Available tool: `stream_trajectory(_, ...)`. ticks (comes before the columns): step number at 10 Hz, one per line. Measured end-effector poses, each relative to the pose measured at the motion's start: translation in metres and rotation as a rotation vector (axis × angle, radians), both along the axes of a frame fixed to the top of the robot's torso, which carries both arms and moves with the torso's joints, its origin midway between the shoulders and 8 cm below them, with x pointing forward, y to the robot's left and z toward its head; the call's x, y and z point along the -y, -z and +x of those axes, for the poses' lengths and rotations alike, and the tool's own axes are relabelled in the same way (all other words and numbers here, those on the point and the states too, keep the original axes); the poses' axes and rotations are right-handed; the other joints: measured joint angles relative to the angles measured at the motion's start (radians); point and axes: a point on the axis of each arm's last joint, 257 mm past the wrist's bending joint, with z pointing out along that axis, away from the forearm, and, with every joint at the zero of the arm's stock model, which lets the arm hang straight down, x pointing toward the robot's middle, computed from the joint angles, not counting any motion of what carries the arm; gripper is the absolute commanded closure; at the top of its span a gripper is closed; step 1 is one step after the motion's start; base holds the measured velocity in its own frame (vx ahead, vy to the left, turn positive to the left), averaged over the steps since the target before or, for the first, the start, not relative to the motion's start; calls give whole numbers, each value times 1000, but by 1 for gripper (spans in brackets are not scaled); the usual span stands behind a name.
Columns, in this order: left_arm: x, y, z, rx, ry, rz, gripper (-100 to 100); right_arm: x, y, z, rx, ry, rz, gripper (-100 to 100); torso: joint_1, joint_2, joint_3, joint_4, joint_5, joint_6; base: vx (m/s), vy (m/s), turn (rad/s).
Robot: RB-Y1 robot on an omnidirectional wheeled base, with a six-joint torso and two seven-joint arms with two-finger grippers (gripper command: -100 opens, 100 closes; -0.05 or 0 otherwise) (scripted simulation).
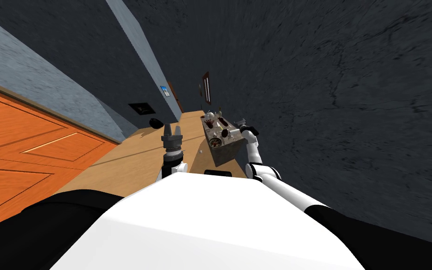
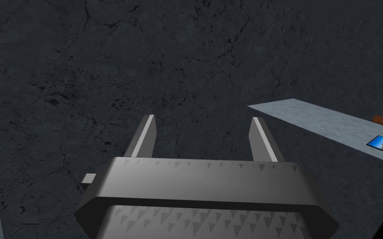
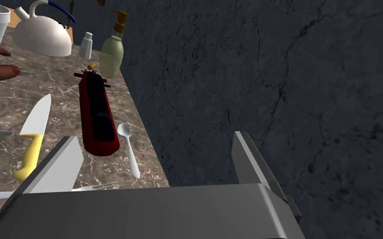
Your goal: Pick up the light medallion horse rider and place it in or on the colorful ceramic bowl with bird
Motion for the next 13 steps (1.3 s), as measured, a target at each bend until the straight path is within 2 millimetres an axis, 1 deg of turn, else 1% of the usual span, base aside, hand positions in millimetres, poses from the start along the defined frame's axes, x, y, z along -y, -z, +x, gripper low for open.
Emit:
stream_trajectory(2, 0, 0, 0, 0, 0, 0, 0, -18, 2, 12, -53, -46, 70, -100, 0, 0, 0, 0, 0, 0, 21, -41, -1)
stream_trajectory(3, 0, 0, 0, 0, 0, 0, 0, -25, 8, 17, -82, -68, 97, -100, 0, 0, 0, 0, 0, 0, 17, -40, -8)
stream_trajectory(4, 0, 0, 0, 0, 0, 0, 0, -34, 9, 21, -107, -91, 136, -100, 0, 0, 0, 0, 0, 0, 17, -35, -1)
stream_trajectory(5, 0, 0, 0, 0, 0, 0, 0, -41, 15, 24, -140, -111, 162, -100, 0, 0, 0, 0, 0, 0, 20, -39, -8)
stream_trajectory(7, 0, 0, 0, 0, 0, 0, 0, -59, 14, 30, -192, -155, 222, -100, 0, 0, 0, 0, 0, 0, 14, -23, 0)
stream_trajectory(8, 0, 0, 0, 0, 0, 0, 0, -62, 23, 31, -216, -162, 231, -100, 1, 0, 0, 0, 0, 0, 16, -28, -15)
stream_trajectory(9, 0, 0, 0, 0, 0, 0, 0, -71, 21, 34, -239, -183, 258, -100, 1, 0, 0, 0, 0, 0, 20, -31, 1)
stream_trajectory(10, 0, 0, 0, 0, 0, 0, 0, -78, 29, 37, -271, -198, 282, -100, 0, 0, 0, 0, 0, 0, 30, -40, -8)
stream_trajectory(11, 0, 0, 0, 0, 0, 0, 0, -88, 28, 39, -301, -219, 311, -100, 0, -1, 0, 0, 0, 0, 27, -35, 1)
stream_trajectory(13, 0, 0, 0, 0, 0, 0, 0, -96, 44, 36, -357, -236, 343, -100, 1, 0, 0, 0, 0, 0, 13, -17, -7)
